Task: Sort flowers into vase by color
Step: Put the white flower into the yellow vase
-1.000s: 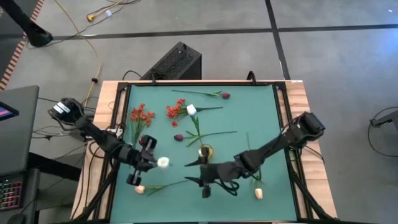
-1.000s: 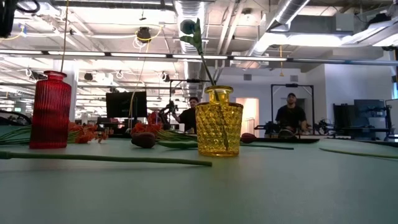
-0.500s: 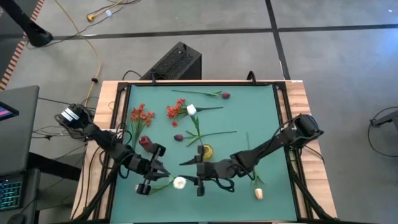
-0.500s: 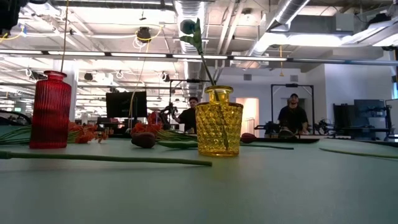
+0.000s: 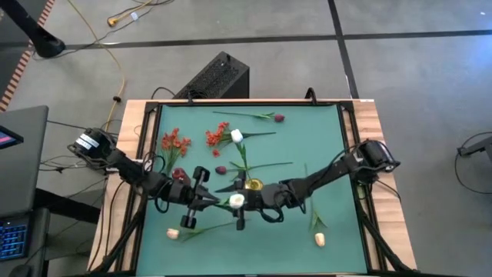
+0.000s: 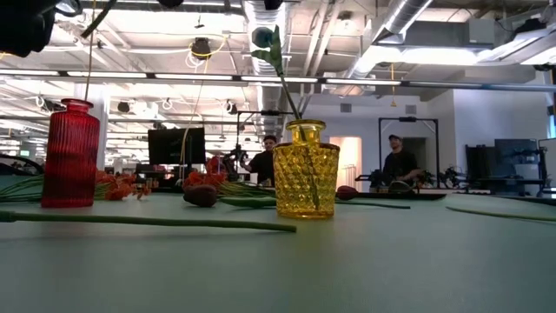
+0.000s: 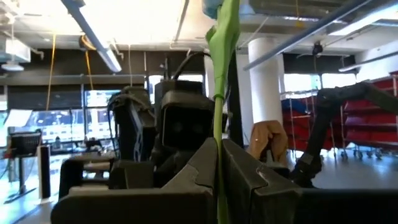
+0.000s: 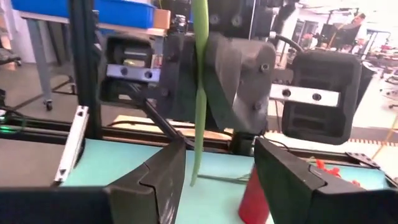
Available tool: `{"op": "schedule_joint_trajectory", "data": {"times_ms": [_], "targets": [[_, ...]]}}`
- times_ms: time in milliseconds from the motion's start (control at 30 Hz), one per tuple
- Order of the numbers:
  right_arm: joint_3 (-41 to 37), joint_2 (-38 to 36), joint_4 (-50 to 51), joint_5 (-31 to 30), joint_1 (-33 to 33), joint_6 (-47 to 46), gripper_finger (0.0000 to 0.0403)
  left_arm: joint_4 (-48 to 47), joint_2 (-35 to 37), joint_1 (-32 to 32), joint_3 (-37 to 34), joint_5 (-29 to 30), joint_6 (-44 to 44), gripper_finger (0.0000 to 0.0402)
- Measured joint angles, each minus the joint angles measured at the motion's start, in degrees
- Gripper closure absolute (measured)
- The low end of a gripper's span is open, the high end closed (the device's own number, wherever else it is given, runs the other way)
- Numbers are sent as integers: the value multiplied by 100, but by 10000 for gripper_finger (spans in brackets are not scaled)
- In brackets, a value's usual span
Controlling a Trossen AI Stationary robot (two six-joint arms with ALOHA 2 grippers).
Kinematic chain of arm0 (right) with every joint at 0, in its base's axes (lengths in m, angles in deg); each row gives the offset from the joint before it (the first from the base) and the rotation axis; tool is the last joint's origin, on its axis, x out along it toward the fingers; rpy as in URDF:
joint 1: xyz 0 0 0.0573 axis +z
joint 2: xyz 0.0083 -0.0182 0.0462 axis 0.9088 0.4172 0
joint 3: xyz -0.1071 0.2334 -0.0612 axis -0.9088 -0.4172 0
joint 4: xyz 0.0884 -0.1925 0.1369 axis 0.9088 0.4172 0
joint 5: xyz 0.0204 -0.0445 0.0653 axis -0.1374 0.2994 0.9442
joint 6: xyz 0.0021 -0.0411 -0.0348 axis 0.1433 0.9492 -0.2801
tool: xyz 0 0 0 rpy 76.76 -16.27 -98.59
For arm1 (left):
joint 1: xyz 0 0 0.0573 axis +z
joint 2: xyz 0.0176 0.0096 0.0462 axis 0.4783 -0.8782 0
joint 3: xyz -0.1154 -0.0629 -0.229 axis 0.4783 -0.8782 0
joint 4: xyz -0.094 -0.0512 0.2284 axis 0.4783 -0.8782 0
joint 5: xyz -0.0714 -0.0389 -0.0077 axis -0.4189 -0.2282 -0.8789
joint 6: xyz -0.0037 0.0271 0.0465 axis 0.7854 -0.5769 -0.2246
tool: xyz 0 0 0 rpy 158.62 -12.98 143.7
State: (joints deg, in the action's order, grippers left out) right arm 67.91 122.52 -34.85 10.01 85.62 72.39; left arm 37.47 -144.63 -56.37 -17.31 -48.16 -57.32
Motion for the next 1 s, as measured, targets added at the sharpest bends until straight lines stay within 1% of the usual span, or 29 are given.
{"op": "schedule_joint_trajectory", "data": {"times_ms": [167, 500, 600, 733, 1000], "targets": [[0, -2, -171, 383, -91, 0, 187, -73, 0, -1, 0, 21, -203, 401], [-4, -4, -271, 409, -210, 0, 187, -108, 4, 0, 0, 59, -311, 401], [-2, -4, -271, 409, -208, 0, 196, -111, 4, 0, 0, 59, -312, 401], [-4, -4, -281, 488, -186, -53, 236, -162, 4, 0, 0, 59, -359, 401], [-8, -4, -293, 545, -74, -146, 356, -185, 7, -4, 0, 176, -349, 401]]}}
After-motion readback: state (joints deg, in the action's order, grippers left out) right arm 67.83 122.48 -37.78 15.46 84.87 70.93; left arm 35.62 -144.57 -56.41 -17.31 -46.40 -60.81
